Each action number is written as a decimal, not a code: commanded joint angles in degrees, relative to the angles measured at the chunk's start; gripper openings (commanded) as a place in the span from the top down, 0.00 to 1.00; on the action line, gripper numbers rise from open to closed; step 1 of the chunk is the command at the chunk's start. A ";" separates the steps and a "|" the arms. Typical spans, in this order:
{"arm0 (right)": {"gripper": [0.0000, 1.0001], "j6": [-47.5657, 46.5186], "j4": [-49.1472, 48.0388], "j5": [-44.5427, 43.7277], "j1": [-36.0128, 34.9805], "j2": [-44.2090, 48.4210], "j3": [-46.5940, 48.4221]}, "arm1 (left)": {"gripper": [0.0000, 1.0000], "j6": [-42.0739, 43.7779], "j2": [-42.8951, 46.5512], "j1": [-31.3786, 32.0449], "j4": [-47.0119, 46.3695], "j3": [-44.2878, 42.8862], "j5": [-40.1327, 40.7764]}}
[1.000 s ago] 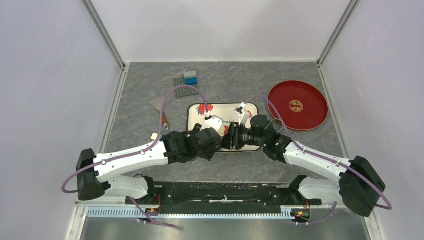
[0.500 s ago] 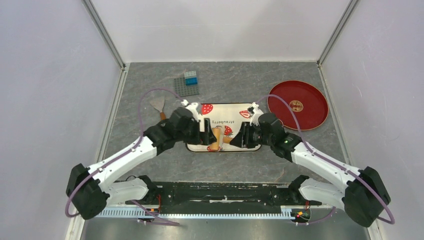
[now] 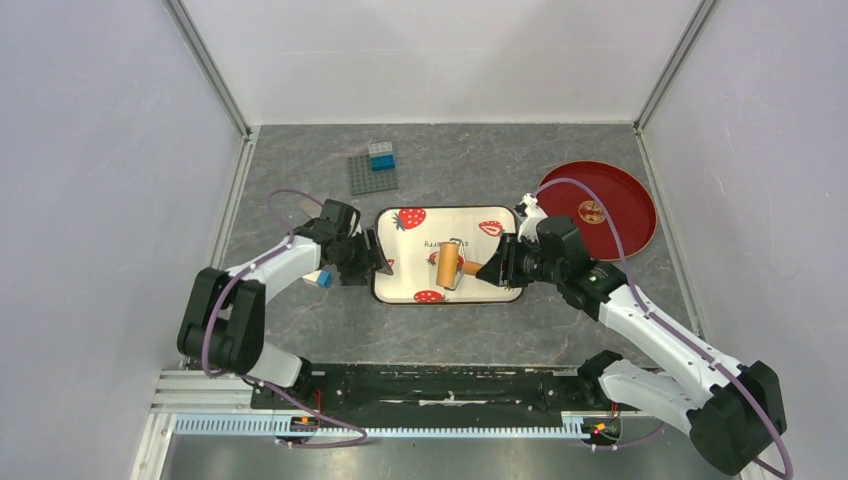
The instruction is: Roll out the dumpling wrappers from the dough
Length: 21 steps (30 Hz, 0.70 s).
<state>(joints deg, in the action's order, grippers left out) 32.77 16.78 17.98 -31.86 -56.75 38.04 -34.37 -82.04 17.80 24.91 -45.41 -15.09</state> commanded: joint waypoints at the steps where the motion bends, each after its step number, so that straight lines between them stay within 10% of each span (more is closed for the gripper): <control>1: 1.00 -1.48 -1.50 0.86 0.30 1.83 4.08 | 0.33 2.46 -5.14 0.04 -2.59 -1.62 -1.98; 9: 1.00 -2.19 0.29 1.43 0.45 1.66 6.05 | 0.97 3.36 -6.93 0.12 -3.80 2.38 -1.34; 21: 1.00 -5.18 6.62 -0.30 0.39 1.12 10.43 | 0.98 1.72 7.28 4.80 -2.26 14.57 0.17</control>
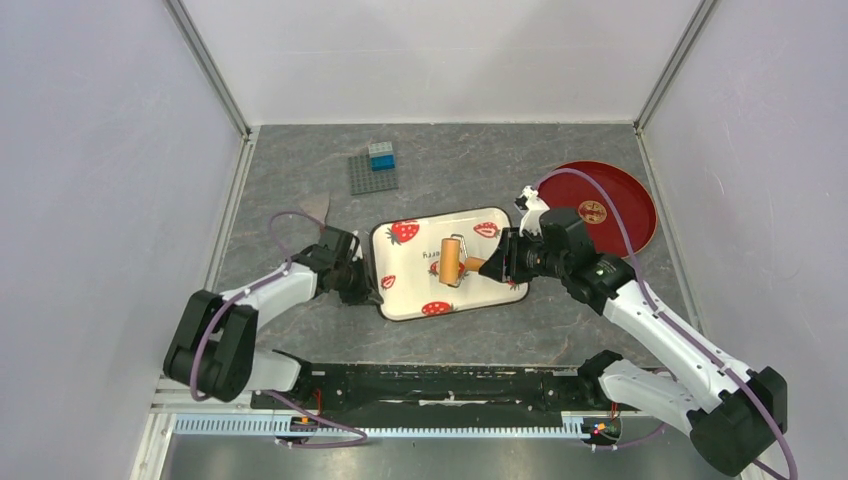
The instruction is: Roll out the dumpling wrappers from the dough
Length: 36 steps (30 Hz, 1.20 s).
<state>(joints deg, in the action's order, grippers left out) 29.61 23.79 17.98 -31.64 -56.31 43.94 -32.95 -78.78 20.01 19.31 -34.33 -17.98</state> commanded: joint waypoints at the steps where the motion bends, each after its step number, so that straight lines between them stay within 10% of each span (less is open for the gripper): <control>1: 1.00 -2.35 0.19 -0.47 0.23 0.56 4.93 | 0.98 -0.18 4.79 3.66 2.82 4.22 2.91; 11: 1.00 -6.71 8.68 -1.61 0.17 -4.24 11.01 | 0.97 -7.70 6.14 8.46 -1.82 9.07 5.41; 20: 1.00 -11.89 23.64 -8.30 0.18 -12.89 29.23 | 0.49 -10.16 13.84 8.47 -5.18 14.53 7.19; 36: 1.00 -13.25 29.57 -5.87 0.18 -19.10 36.69 | 0.46 -11.98 20.03 8.47 -6.58 18.68 9.71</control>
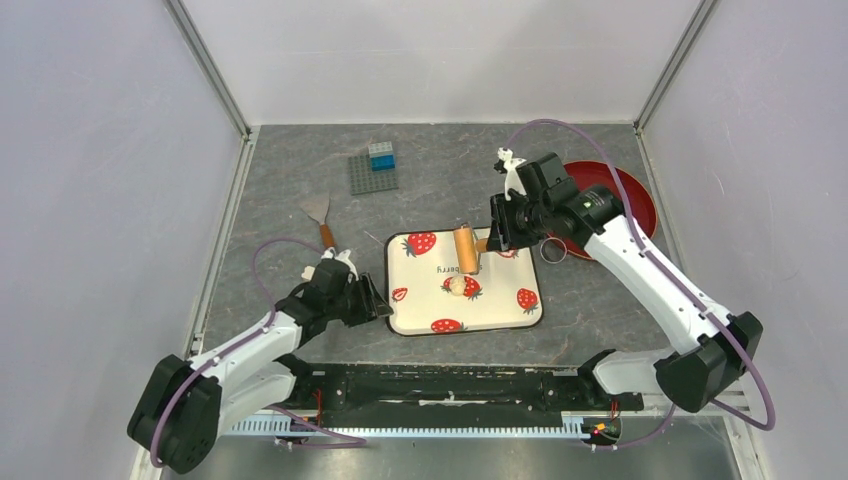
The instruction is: Roll out the dumpling wrappers from the dough
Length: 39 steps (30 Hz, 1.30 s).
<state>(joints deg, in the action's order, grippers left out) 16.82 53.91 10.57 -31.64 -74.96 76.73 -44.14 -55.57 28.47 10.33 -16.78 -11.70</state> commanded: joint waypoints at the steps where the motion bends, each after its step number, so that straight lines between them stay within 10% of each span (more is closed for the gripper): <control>1: 1.00 -0.30 -0.54 1.57 0.17 -0.75 4.04 | 0.46 -0.77 -3.78 0.01 2.02 1.04 3.22; 23: 1.00 2.00 5.15 -5.08 -0.53 -2.43 12.02 | 0.79 -0.86 -8.11 0.01 1.20 0.41 3.23; 39: 1.00 0.93 5.94 -1.35 -0.62 -5.02 12.50 | 0.83 -0.95 -8.25 -0.08 0.41 0.69 3.09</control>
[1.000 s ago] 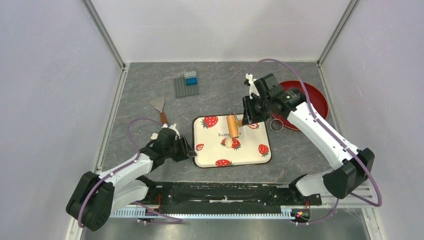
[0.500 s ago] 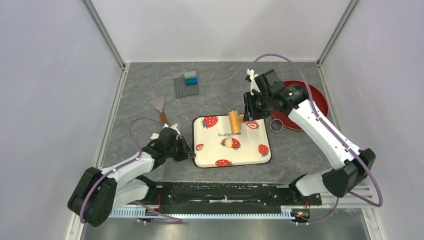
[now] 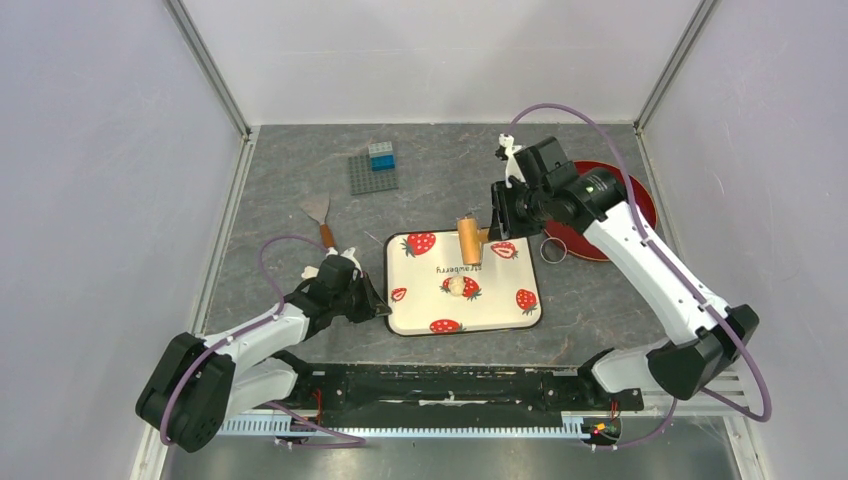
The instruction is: Roll out the dumpling wrappers from the dough
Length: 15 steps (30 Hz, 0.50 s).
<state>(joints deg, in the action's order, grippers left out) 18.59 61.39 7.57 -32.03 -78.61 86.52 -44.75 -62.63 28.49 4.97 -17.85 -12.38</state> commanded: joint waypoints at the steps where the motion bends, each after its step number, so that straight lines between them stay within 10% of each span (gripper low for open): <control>1: 1.00 -1.07 -1.32 1.76 -0.23 -2.11 3.40 | 0.84 -0.34 -1.30 -0.06 5.75 1.77 3.76; 15: 1.00 -2.80 3.95 -1.16 -3.32 -12.74 14.51 | 0.93 -0.16 -2.31 -0.05 5.49 1.50 3.47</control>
<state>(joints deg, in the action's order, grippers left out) 16.95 64.29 7.44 -34.06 -89.19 96.03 -44.75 -62.96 28.47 4.75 -17.85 -12.62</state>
